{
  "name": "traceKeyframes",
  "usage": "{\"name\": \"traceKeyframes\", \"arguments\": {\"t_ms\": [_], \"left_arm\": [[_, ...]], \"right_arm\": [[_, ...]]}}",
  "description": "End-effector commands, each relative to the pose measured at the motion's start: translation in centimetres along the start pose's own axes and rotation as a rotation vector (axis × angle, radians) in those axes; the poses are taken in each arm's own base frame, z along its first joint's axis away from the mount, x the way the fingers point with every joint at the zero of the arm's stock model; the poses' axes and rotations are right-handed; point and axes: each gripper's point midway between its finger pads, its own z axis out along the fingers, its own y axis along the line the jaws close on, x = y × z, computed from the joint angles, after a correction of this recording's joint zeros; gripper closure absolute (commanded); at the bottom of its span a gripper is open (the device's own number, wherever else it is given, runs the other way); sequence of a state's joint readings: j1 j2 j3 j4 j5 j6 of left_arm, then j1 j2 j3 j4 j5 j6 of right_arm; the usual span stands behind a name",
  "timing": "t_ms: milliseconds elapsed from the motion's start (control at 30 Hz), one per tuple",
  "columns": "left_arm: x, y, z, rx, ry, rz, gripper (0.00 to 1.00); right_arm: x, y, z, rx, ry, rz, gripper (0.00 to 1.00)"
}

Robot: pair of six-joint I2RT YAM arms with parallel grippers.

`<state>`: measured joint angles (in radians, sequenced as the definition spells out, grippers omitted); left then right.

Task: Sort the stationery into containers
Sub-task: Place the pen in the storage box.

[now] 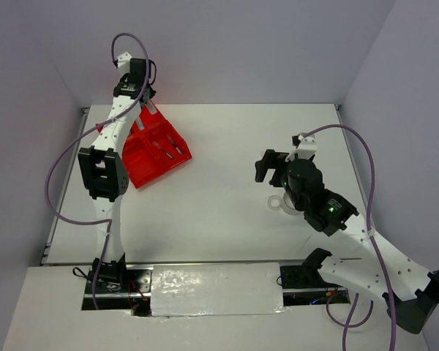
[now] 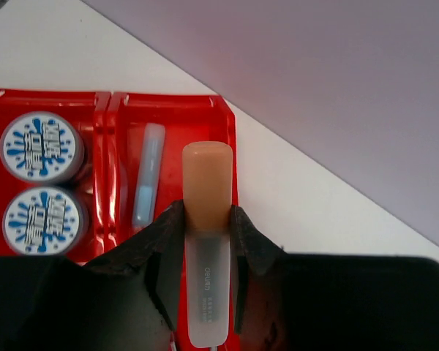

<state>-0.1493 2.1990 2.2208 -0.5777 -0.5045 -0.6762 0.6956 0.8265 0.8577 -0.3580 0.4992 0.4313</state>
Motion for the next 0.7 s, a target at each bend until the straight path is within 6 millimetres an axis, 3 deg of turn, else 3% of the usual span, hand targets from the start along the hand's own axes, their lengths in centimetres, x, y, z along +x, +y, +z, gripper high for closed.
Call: {"name": "traceKeyframes", "arguments": {"t_ms": [0, 100, 167, 267, 333, 400, 533, 667], "left_arm": [[0.3, 1.6, 2.7, -0.041, 0.033, 0.033, 0.93], [-1.1, 2.3, 4.6, -0.019, -0.025, -0.017, 0.81], [-1.5, 2.5, 5.2, -0.018, -0.041, -0.024, 0.79], [-1.4, 2.2, 6.3, 0.015, -0.050, -0.023, 0.79], [-0.7, 2.1, 7.2, 0.025, -0.043, -0.021, 0.71], [-0.3, 1.9, 7.8, 0.034, -0.035, -0.018, 0.55], [1.3, 2.4, 9.5, 0.024, -0.014, -0.015, 0.44], [1.8, 3.2, 9.8, -0.004, -0.007, -0.013, 0.10]], "right_arm": [[-0.9, 0.8, 0.1, -0.037, -0.029, 0.006, 0.00], [-0.8, 0.9, 0.2, -0.045, -0.022, 0.000, 0.00], [-1.0, 1.0, 0.2, -0.046, -0.024, 0.000, 0.00], [-0.8, 1.2, 0.3, -0.053, -0.017, -0.004, 0.00], [-0.7, 1.3, 0.5, -0.056, -0.013, -0.008, 0.00], [-0.5, 1.4, 0.6, -0.056, -0.003, -0.013, 0.00], [-0.2, 1.6, 0.9, -0.061, 0.008, -0.021, 0.00], [-0.2, 1.9, 1.1, -0.072, 0.011, -0.026, 0.00]]}}
